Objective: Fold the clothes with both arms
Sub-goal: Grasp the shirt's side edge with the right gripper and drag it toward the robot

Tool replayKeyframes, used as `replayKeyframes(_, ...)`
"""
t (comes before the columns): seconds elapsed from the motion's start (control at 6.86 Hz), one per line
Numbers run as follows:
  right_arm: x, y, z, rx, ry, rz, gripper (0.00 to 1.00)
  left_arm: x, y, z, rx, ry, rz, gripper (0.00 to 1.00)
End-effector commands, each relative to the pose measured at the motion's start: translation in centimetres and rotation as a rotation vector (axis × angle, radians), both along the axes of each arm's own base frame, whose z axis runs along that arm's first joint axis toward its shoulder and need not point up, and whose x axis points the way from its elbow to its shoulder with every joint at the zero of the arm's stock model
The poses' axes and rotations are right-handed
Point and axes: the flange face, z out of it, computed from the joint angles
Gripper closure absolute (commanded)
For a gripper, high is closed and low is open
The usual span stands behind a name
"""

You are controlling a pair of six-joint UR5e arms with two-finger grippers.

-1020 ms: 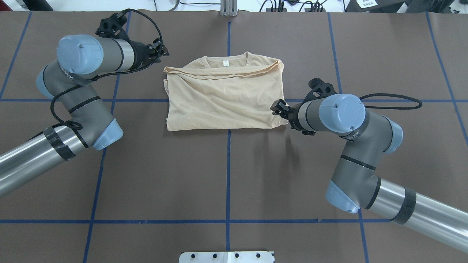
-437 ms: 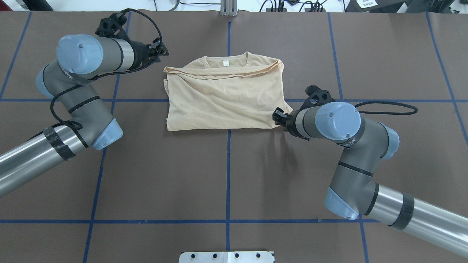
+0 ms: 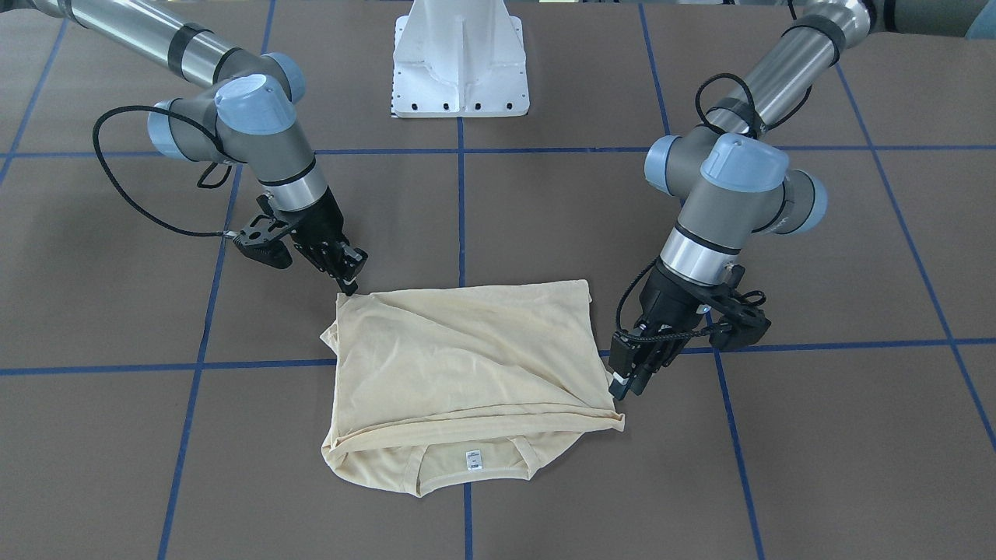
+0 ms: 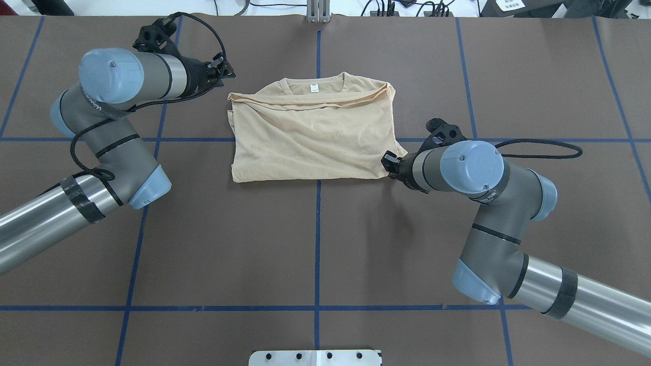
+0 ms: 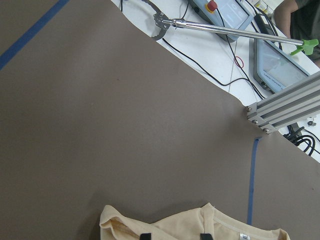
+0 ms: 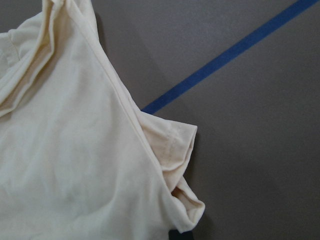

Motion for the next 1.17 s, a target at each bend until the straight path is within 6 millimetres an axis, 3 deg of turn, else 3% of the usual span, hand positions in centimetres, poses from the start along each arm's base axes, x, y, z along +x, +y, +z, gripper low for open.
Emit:
replayKeyframes(0.0,1.6,-1.2,-0.7,-0.007,-0.012,0.006,1.00,0.0,0.0,0.1,-0.001,-0.001,0.000,0.57)
replayKeyframes(0.29,2.3,-1.3,-0.9,-0.016,-0.025,-0.007,1.00,0.0,0.0,0.1,-0.001,-0.001,0.000,0.57)
replayKeyframes(0.73,5.3,1.3,-0.1,-0.016,-0.037,-0.022,1.00,0.0,0.0,0.2,-0.003,-0.002,-0.002,0.57)
replayKeyframes(1.02,6.9,7.5,0.3,-0.018,-0.052,-0.089,1.00,0.0,0.0,0.2,-0.002,0.000,-0.001,0.57)
